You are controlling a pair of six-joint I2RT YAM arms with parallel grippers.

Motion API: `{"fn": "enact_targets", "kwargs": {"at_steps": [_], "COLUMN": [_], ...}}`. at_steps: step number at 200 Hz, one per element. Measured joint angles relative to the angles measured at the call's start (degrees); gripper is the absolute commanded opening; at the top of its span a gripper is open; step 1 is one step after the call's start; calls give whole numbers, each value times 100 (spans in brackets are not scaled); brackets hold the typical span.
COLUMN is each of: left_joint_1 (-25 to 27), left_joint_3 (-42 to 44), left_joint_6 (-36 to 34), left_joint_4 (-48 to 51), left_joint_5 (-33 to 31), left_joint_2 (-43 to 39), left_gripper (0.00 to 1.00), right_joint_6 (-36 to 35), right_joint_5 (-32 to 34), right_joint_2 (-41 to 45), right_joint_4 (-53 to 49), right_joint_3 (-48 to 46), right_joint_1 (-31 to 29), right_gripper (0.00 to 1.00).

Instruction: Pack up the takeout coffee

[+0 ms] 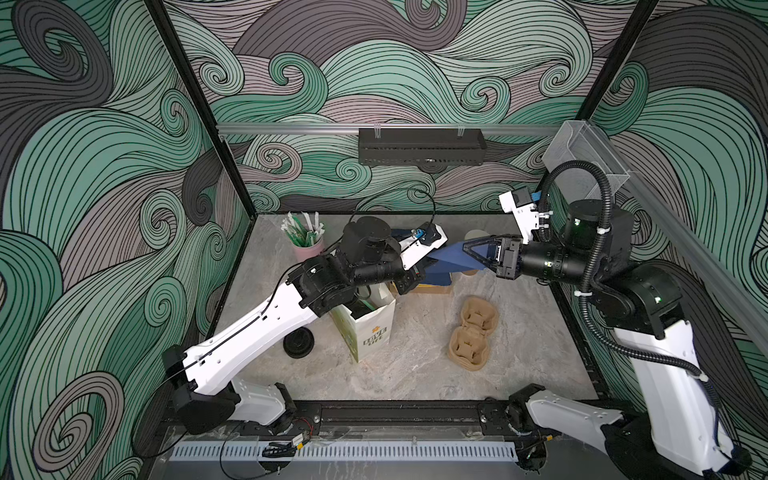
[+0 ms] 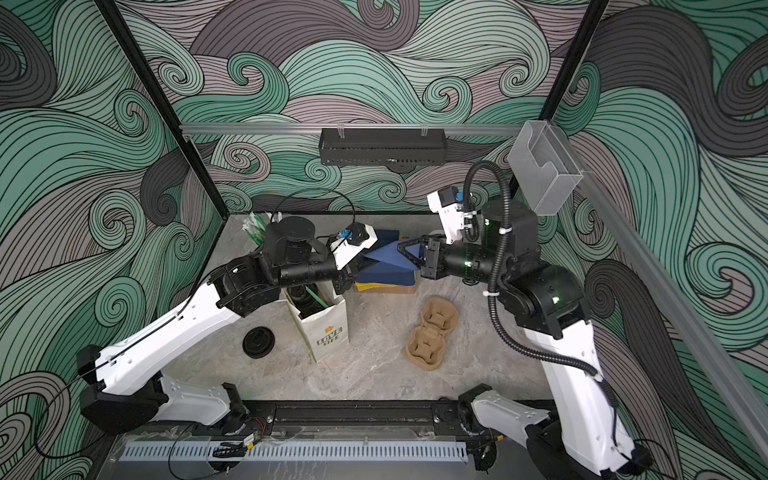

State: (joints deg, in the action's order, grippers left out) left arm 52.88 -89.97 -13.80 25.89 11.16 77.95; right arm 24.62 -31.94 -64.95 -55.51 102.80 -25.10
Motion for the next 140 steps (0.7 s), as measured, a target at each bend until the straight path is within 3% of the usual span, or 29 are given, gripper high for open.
{"fn": "enact_targets", "kwargs": {"at_steps": [11,26,57,85,111,140], "left_joint_1": [0,0,0,0,0,0], "left_joint_3": [0,39,118,146,245,247], "left_joint_6": [96,205,293,199,118,238], "left_joint_4": [-7,-72,-151,-216,-256,-195], "left_joint_5": [-72,-341,-1244,-1808,-1768,-1294], "left_joint_2": [-4,-50,-216,-448,-706,-866], "left_gripper": [0,0,0,0,0,0], "right_joint_6": [-59,-188,-614,-909,-1152,-1443], "right_joint_5": [28,105,577,1456,1873,1397], "right_joint_2": [-15,-50,173,852,1217,785], "right_joint_4": [-42,-236,-671,-962,-1211,-1276], "right_joint_3": [68,313,822,863,988,1069], "right_joint_1": [0,0,0,0,0,-2], "right_gripper": [47,58,64,68,75,86]}}
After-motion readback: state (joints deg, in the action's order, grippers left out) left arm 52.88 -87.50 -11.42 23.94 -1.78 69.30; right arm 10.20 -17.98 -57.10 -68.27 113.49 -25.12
